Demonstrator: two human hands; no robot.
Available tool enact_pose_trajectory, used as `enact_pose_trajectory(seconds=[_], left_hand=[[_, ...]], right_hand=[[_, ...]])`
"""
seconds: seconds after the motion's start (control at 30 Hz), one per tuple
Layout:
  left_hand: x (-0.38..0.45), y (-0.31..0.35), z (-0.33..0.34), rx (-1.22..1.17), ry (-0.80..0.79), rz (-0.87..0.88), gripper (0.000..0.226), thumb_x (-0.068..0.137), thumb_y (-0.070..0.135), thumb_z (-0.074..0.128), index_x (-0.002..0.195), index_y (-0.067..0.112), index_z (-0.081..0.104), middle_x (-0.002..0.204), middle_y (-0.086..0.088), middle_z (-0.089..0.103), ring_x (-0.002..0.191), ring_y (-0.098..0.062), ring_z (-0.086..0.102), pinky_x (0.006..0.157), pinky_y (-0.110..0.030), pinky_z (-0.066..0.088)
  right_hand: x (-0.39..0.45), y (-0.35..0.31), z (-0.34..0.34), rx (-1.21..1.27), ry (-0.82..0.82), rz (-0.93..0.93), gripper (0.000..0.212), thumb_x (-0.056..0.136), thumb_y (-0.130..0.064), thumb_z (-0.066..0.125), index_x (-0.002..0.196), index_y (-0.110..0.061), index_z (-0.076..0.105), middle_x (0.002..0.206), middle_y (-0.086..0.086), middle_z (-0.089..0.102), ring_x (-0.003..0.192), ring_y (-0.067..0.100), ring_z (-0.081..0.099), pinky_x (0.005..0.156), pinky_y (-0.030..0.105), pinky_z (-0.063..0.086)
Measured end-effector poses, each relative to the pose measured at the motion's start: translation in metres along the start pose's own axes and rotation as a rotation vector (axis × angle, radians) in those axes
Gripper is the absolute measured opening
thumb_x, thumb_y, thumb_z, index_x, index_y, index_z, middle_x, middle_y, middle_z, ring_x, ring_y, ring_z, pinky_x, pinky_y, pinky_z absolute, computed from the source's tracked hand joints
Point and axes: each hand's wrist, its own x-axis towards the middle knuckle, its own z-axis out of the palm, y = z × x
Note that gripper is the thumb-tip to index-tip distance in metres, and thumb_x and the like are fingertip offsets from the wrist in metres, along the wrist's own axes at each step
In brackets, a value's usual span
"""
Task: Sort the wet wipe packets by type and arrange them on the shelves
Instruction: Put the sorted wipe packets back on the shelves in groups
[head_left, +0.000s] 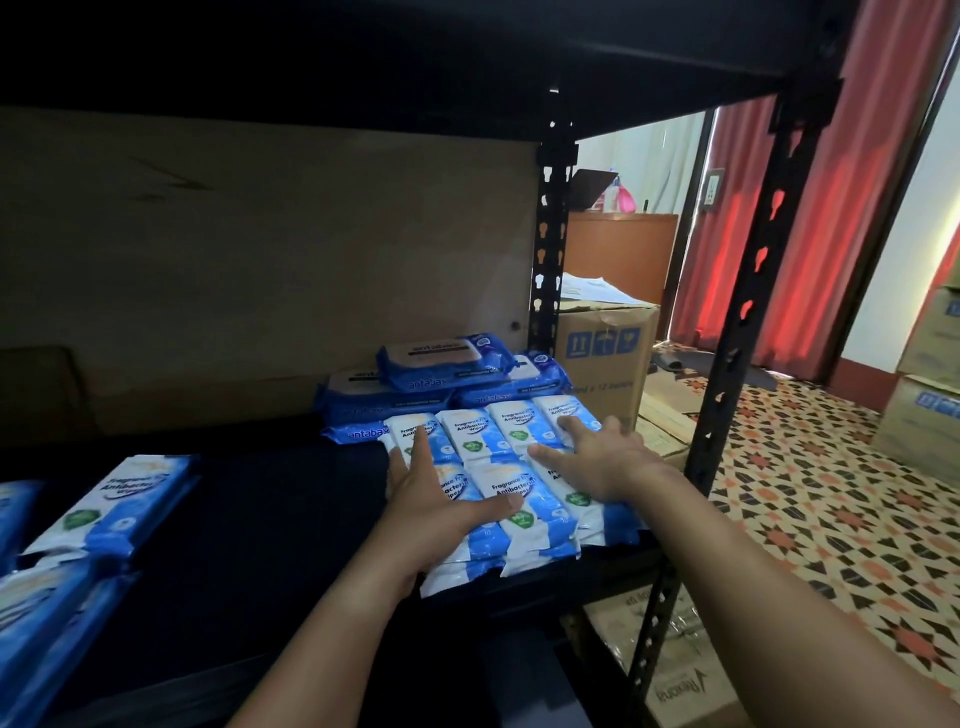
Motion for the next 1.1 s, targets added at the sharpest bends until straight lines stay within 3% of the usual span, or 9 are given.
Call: enact_pose_trajectory(seconds=[0.07, 0.2, 0.3, 0.4, 0.57, 0.67, 0.77, 0.93, 1.1], left_hand=[[0.001, 0.001, -0.004, -0.038, -0.015, 0.018, 0.145, 0.053, 0.058, 0.092, 0.158, 0.042, -0.006, 0.166, 0.014, -0.015, 0.155, -0.016, 0.003, 0.124, -0.042, 0.019], [0.012, -0.004, -0.015, -0.257, 0.068, -0.034, 0.136, 0.053, 0.053, 0.095, 0.158, 0.044, 0.009, 0.163, 0.01, 0.018, 0.138, -0.021, 0.044, 0.104, -0.038, 0.048], [0.02, -0.005, -0.018, -0.317, 0.109, -0.043, 0.134, 0.034, 0.068, 0.094, 0.148, 0.055, 0.026, 0.152, 0.009, 0.042, 0.123, -0.02, 0.06, 0.095, -0.046, 0.056], [0.026, -0.006, -0.017, -0.317, 0.131, 0.013, 0.123, 0.047, 0.063, 0.09, 0.151, 0.047, 0.027, 0.148, 0.01, 0.048, 0.123, -0.018, 0.059, 0.101, -0.045, 0.052], [0.038, -0.014, -0.008, -0.192, 0.187, -0.003, 0.116, 0.072, 0.056, 0.083, 0.16, 0.031, 0.014, 0.166, 0.004, 0.019, 0.148, -0.024, 0.031, 0.118, -0.049, 0.032], [0.04, -0.013, -0.003, -0.167, 0.211, 0.005, 0.113, 0.07, 0.05, 0.085, 0.16, 0.03, 0.019, 0.165, 0.003, 0.023, 0.146, -0.024, 0.034, 0.117, -0.049, 0.034], [0.042, -0.015, -0.001, -0.145, 0.218, 0.016, 0.111, 0.073, 0.041, 0.087, 0.16, 0.027, 0.02, 0.164, 0.003, 0.025, 0.145, -0.024, 0.036, 0.116, -0.048, 0.036], [0.039, -0.015, 0.0, -0.169, 0.19, 0.058, 0.113, 0.075, 0.043, 0.086, 0.161, 0.029, 0.014, 0.168, 0.006, 0.01, 0.15, -0.022, 0.025, 0.12, -0.046, 0.03], [0.026, -0.009, -0.007, -0.334, 0.231, 0.091, 0.114, 0.06, 0.063, 0.085, 0.155, 0.044, 0.023, 0.165, 0.006, 0.02, 0.145, -0.021, 0.035, 0.116, -0.05, 0.036]], right_hand=[[0.007, 0.001, -0.004, 0.072, -0.01, 0.016, 0.091, 0.08, -0.092, 0.028, 0.157, -0.042, 0.017, 0.16, 0.016, 0.018, 0.142, 0.046, 0.029, 0.113, 0.058, 0.031], [0.026, -0.001, -0.011, 0.217, 0.09, 0.055, 0.091, 0.078, -0.093, 0.027, 0.146, -0.033, 0.032, 0.139, 0.016, 0.053, 0.125, 0.042, 0.051, 0.103, 0.056, 0.043], [0.033, -0.003, -0.012, 0.282, 0.114, 0.073, 0.084, 0.091, -0.079, 0.037, 0.156, -0.027, 0.026, 0.149, 0.014, 0.047, 0.134, 0.039, 0.047, 0.109, 0.056, 0.041], [0.037, -0.002, -0.012, 0.302, 0.101, 0.051, 0.08, 0.095, -0.068, 0.046, 0.156, -0.02, 0.03, 0.152, 0.012, 0.045, 0.135, 0.034, 0.047, 0.112, 0.051, 0.039], [0.042, 0.003, -0.009, 0.332, 0.114, 0.015, 0.065, 0.092, -0.054, 0.062, 0.145, -0.02, 0.045, 0.137, 0.008, 0.057, 0.116, 0.026, 0.056, 0.104, 0.043, 0.047], [0.039, 0.003, -0.012, 0.37, 0.105, -0.025, 0.054, 0.094, -0.044, 0.064, 0.14, -0.02, 0.05, 0.132, 0.006, 0.058, 0.104, 0.019, 0.052, 0.09, 0.03, 0.043], [0.038, 0.005, -0.011, 0.397, 0.098, -0.051, 0.053, 0.095, -0.042, 0.064, 0.142, -0.02, 0.049, 0.136, 0.006, 0.056, 0.104, 0.018, 0.05, 0.088, 0.029, 0.039], [0.039, 0.006, -0.011, 0.378, 0.089, -0.04, 0.057, 0.096, -0.05, 0.059, 0.146, -0.024, 0.047, 0.143, 0.006, 0.053, 0.108, 0.018, 0.049, 0.096, 0.032, 0.041], [0.036, 0.001, -0.009, 0.255, 0.194, 0.018, 0.063, 0.096, -0.067, 0.043, 0.149, -0.032, 0.045, 0.15, 0.005, 0.049, 0.14, 0.032, 0.037, 0.115, 0.054, 0.032]])
